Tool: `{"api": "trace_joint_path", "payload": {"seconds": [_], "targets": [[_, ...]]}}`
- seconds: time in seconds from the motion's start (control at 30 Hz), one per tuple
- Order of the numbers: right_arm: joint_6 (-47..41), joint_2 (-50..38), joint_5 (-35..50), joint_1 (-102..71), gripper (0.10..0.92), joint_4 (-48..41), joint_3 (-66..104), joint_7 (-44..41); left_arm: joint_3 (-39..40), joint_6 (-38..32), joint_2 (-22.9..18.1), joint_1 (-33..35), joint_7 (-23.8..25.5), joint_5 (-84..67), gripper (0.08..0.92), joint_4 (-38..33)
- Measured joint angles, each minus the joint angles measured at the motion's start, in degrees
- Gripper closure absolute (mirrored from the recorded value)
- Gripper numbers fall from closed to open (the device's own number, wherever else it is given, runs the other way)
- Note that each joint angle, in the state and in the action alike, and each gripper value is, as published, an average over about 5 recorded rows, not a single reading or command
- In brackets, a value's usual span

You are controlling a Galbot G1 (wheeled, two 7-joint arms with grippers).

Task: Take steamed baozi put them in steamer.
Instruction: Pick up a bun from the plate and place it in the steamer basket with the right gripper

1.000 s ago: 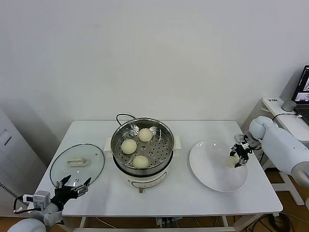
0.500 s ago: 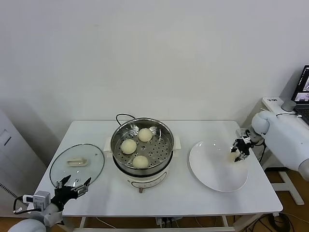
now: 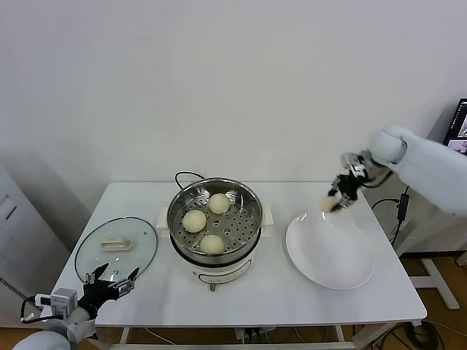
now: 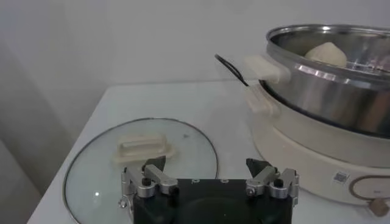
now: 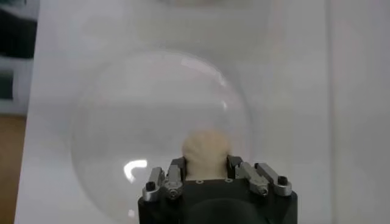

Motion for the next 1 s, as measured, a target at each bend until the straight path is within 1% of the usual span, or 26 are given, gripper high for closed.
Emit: {"api": "trace_joint_path", "payload": {"seconds": [0.27, 0.53, 0.73, 1.0], "targets": [[-7.90, 4.53, 12.93, 7.66, 0.592, 5.87, -6.91, 5.32, 0.05, 0.06, 0.05, 0.04, -0.10, 0.31, 0.177, -0.09], [-14.33, 9.72, 22.51, 10.79, 0.592, 9.33, -10.68, 10.36, 0.09, 0.07, 0.11, 0.04, -0.13, 0.40, 0.177, -0.13], [-17.73, 13.49, 27.24, 11.33, 0.592, 10.38, -12.46, 13.55, 0.11, 0.02, 0.22, -0.10, -0.12, 0.40, 0.177, -0.11], [-20.59, 17.43, 30.13, 10.39, 0.592, 11.36, -13.78, 16.70, 0.13, -0.12, 0.44, -0.13, -0.06, 0.27, 0.177, 0.15]]}}
